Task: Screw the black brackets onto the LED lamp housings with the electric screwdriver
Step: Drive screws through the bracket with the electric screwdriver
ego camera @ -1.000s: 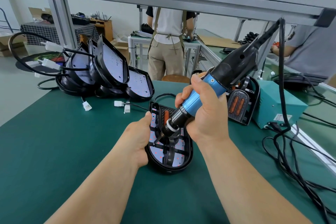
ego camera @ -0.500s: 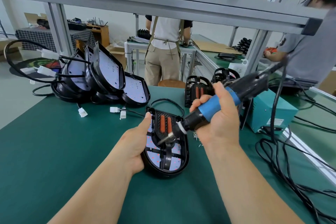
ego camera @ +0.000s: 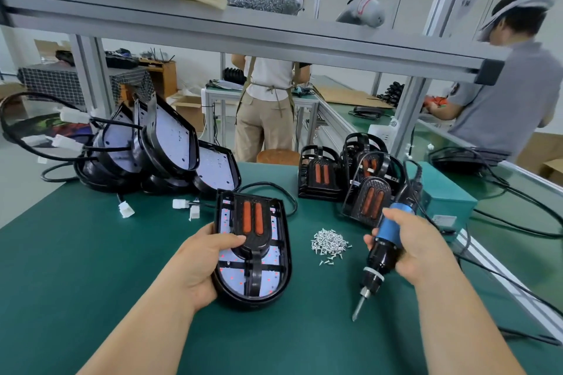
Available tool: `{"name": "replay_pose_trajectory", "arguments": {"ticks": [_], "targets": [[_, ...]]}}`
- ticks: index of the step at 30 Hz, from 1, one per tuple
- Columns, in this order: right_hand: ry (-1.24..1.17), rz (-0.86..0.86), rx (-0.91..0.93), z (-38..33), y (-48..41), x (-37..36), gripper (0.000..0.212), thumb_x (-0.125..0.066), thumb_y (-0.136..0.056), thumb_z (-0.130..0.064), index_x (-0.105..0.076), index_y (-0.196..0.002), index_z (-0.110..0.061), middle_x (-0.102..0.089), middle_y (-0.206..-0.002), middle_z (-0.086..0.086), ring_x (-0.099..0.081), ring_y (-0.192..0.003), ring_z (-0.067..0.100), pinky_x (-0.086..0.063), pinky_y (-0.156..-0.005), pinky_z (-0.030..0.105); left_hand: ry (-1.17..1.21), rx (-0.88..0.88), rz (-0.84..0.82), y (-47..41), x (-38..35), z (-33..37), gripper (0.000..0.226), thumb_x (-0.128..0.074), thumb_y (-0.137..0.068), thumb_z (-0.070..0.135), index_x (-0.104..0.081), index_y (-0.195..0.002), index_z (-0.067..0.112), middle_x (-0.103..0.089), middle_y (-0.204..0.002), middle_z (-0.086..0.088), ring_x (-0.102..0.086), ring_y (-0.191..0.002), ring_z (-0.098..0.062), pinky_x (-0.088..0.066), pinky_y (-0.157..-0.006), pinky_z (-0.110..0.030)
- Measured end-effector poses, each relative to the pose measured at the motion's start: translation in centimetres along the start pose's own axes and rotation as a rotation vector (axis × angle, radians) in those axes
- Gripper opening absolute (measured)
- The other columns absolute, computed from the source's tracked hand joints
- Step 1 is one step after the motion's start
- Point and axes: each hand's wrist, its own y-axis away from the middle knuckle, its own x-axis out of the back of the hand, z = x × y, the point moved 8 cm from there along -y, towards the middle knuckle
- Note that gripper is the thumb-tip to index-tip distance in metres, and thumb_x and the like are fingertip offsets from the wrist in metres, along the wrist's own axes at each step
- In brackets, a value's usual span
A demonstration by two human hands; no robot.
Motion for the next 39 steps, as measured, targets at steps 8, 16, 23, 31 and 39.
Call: {"name": "replay_pose_trajectory", "arguments": {"ticks": [8,16,23,31,39], "targets": [[0.364,0.113,0.14,-0.2,-1.0,1.6,0.042,-0.074,-0.084,-0.011,-0.052,-0.12,-0.005,-0.062,-0.1,0.022,-0.06,-0.085,0.036,-0.057,-0.083,0.052,0.072,-0.026,-0.002,-0.2,0.0,-0.1,0.032,-0.062,-0.086,-0.002,-0.062,-0.119,0.002,-0.074,-0.1,-0.023,-0.074,-0.076,-0.035,-0.061,-0.064,-0.048],[0.629,0.096,0.242,-0.2,-1.0,1.2,0.066,-0.075,-0.079,-0.011,-0.027,-0.119,-0.03,-0.061,-0.091,0.008,-0.064,-0.077,0.031,-0.058,-0.063,0.042,0.099,-0.029,-0.03,-0.1,-0.2,0.0,0.032,-0.063,-0.087,-0.001,-0.062,-0.118,0.001,-0.075,-0.099,-0.022,-0.075,-0.074,-0.034,-0.061,-0.059,-0.046],[0.856,0.081,0.218,-0.6,-0.4,1.7,0.081,-0.066,-0.084,-0.015,-0.016,-0.148,-0.02,-0.058,-0.078,0.008,-0.058,-0.06,0.023,-0.041,-0.044,0.024,0.107,-0.026,-0.034,-0.4,0.1,-0.2,0.029,-0.064,-0.086,0.0,-0.063,-0.115,0.004,-0.076,-0.098,-0.02,-0.075,-0.075,-0.034,-0.06,-0.058,-0.045],[0.892,0.065,0.076,0.7,-1.2,2.2,0.077,-0.063,-0.083,-0.021,-0.012,-0.139,-0.033,-0.067,-0.082,0.019,-0.07,-0.061,0.037,-0.059,-0.048,0.047,0.126,-0.053,-0.107,-0.6,-0.2,-0.1,0.043,-0.07,-0.072,0.004,-0.064,-0.115,0.006,-0.075,-0.102,-0.02,-0.075,-0.082,-0.036,-0.06,-0.062,-0.046],[1.215,0.008,0.127,-0.4,0.2,1.7,0.047,-0.056,-0.091,-0.056,-0.053,-0.094,-0.009,-0.062,-0.049,0.008,-0.05,-0.034,0.017,-0.041,-0.044,0.02,0.176,-0.163,-0.176,0.0,-1.1,0.9,0.062,-0.069,-0.068,0.006,-0.057,-0.128,0.011,-0.073,-0.113,-0.018,-0.073,-0.094,-0.036,-0.061,-0.069,-0.046]]}}
